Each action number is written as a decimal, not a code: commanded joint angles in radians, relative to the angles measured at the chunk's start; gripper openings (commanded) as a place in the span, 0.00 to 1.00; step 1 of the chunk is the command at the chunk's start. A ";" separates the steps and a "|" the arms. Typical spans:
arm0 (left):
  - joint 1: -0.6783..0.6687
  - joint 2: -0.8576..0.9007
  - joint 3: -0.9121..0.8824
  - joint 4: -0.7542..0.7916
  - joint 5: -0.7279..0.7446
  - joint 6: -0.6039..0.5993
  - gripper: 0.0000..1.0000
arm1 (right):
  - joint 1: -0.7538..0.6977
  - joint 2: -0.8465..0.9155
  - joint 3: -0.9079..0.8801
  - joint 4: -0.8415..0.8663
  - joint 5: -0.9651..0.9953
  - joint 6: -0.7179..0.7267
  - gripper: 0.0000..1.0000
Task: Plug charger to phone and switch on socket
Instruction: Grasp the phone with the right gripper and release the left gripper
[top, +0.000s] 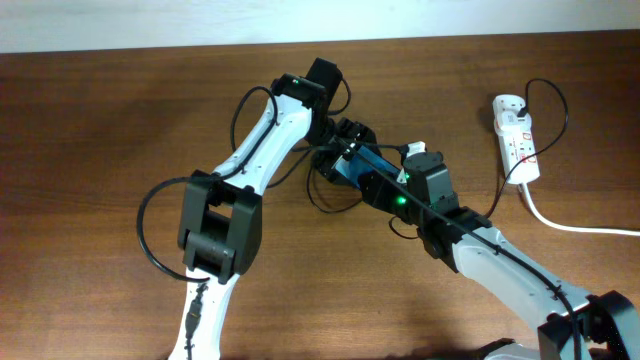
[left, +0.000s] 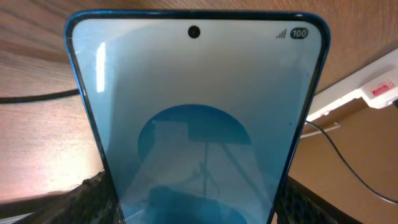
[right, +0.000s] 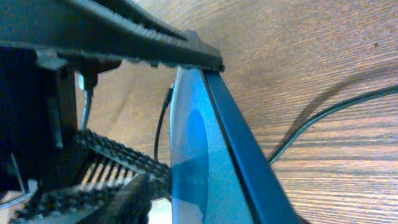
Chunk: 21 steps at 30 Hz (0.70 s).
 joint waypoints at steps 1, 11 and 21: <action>-0.002 -0.003 0.026 -0.008 0.077 -0.016 0.00 | 0.008 0.008 0.017 0.030 0.023 -0.010 0.46; -0.002 -0.003 0.026 -0.015 0.076 -0.017 0.20 | 0.007 0.008 0.017 0.031 0.023 -0.009 0.11; 0.035 -0.003 0.026 0.002 0.122 0.066 0.27 | -0.086 -0.066 0.018 -0.004 -0.013 -0.009 0.04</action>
